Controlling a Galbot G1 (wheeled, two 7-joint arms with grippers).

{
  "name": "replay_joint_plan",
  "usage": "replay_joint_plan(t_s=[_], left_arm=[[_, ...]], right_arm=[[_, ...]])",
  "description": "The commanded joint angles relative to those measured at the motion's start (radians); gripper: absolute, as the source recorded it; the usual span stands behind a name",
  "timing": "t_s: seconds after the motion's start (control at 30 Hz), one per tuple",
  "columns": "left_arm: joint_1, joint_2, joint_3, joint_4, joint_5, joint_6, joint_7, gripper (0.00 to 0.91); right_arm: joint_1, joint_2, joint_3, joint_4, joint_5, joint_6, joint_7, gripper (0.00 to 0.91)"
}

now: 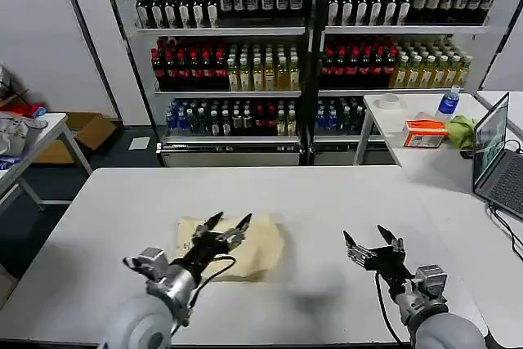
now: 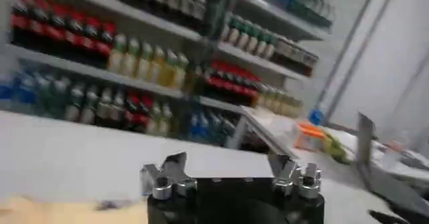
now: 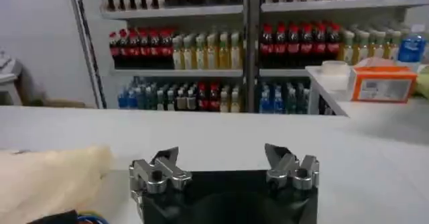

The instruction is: Fold and organize the clothes.

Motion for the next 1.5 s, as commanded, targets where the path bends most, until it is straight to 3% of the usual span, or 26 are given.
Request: replay_joint_plan(t_s=[0.03, 0.1, 0.23, 0.6, 0.77, 0.97, 1.1, 1.5], left_arm=[[0.328, -0.008, -0.367, -0.119, 0.251, -0.085, 0.007, 0.907], [0.357, -0.039, -0.395, -0.110, 0.344, -0.124, -0.003, 0.907], [0.380, -0.081, -0.434, -0.106, 0.352, -0.185, -0.026, 0.907], [0.390, -0.130, -0.438, -0.119, 0.364, -0.195, -0.029, 0.907], [0.396, -0.143, -0.432, -0.126, 0.366, -0.194, -0.027, 0.907], [0.404, -0.139, -0.433, -0.132, 0.365, -0.194, -0.025, 0.907], [0.404, -0.140, -0.428, -0.130, 0.365, -0.194, -0.024, 0.907], [0.405, -0.132, -0.437, -0.126, 0.356, -0.194, -0.023, 0.907]], right_arm=[[0.069, 0.015, -0.094, -0.016, -0.070, 0.031, -0.006, 0.907], [0.097, 0.030, -0.127, -0.028, -0.081, 0.032, -0.003, 0.907], [0.151, 0.067, -0.183, -0.049, -0.109, 0.040, 0.016, 0.907], [0.277, 0.177, -0.331, -0.131, -0.184, 0.034, 0.040, 0.907], [0.377, 0.270, -0.437, -0.189, 0.061, -0.098, 0.083, 0.907], [0.434, 0.340, -0.457, -0.267, 0.351, -0.179, 0.123, 0.907], [0.460, 0.381, -0.451, -0.334, 0.412, -0.175, 0.123, 0.907], [0.468, 0.469, -0.412, -0.484, 0.434, -0.069, 0.086, 0.907]])
